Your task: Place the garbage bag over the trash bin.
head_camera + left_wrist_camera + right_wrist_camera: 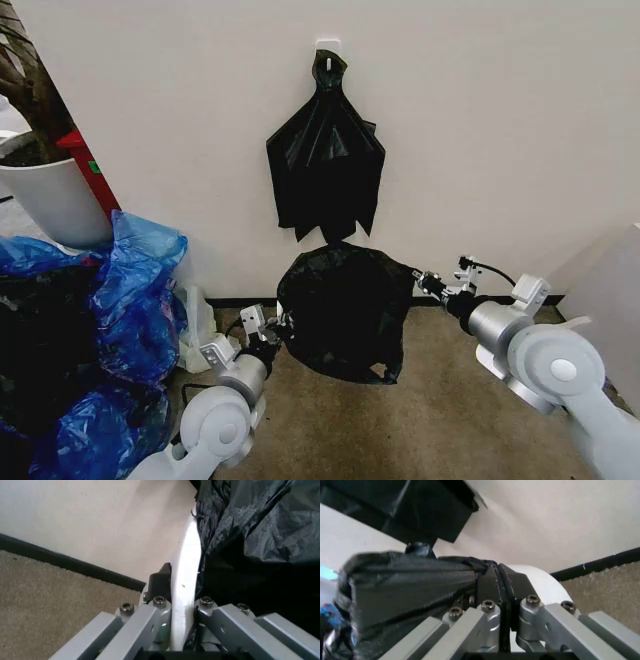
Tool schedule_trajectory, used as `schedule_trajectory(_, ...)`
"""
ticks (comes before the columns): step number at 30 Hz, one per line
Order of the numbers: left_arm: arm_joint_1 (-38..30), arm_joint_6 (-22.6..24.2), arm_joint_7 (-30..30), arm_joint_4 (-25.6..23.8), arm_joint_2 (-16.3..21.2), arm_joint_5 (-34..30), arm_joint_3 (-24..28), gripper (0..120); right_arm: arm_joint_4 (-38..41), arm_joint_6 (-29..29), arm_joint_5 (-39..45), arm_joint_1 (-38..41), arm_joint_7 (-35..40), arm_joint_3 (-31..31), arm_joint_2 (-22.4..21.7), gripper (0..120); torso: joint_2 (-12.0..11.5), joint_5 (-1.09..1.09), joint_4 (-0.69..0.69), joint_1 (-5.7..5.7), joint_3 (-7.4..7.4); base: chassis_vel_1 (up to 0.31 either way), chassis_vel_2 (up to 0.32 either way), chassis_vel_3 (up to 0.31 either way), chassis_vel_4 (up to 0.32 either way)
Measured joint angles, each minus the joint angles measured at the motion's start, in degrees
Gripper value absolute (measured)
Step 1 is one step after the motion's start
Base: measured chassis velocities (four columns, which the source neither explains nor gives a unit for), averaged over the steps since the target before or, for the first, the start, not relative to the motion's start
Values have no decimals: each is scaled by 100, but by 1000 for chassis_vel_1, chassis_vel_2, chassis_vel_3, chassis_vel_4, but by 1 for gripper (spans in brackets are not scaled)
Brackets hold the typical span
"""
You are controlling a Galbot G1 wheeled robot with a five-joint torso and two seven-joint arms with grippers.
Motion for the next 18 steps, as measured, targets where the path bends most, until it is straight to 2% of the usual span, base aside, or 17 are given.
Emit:
schedule_trajectory(9,18,16,21,-1,6,-79,-8,1,84,176,-633,11,-278,-351,-15,3,0,-1,1,0,0,0,0,0,0)
schedule_trajectory(12,14,27,4,-9,5,-193,-28,1,187,243,-799,2,-142,-309,-70,15,0,-1,2,0,0,0,0,0,0)
schedule_trajectory(15,-27,69,-176,-22,-9,-433,-46,1,429,244,-689,-130,13,-42,-132,26,0,-2,1,0,0,0,0,0,0)
schedule_trajectory(16,-27,69,-176,-22,-9,-433,-46,1,429,244,-689,-130,13,-42,-132,26,0,-2,1,0,0,0,0,0,0)
schedule_trajectory(18,-71,90,-367,-15,-41,-643,-57,1,608,251,-570,-312,67,195,-132,36,0,0,1,0,0,0,0,0,0)
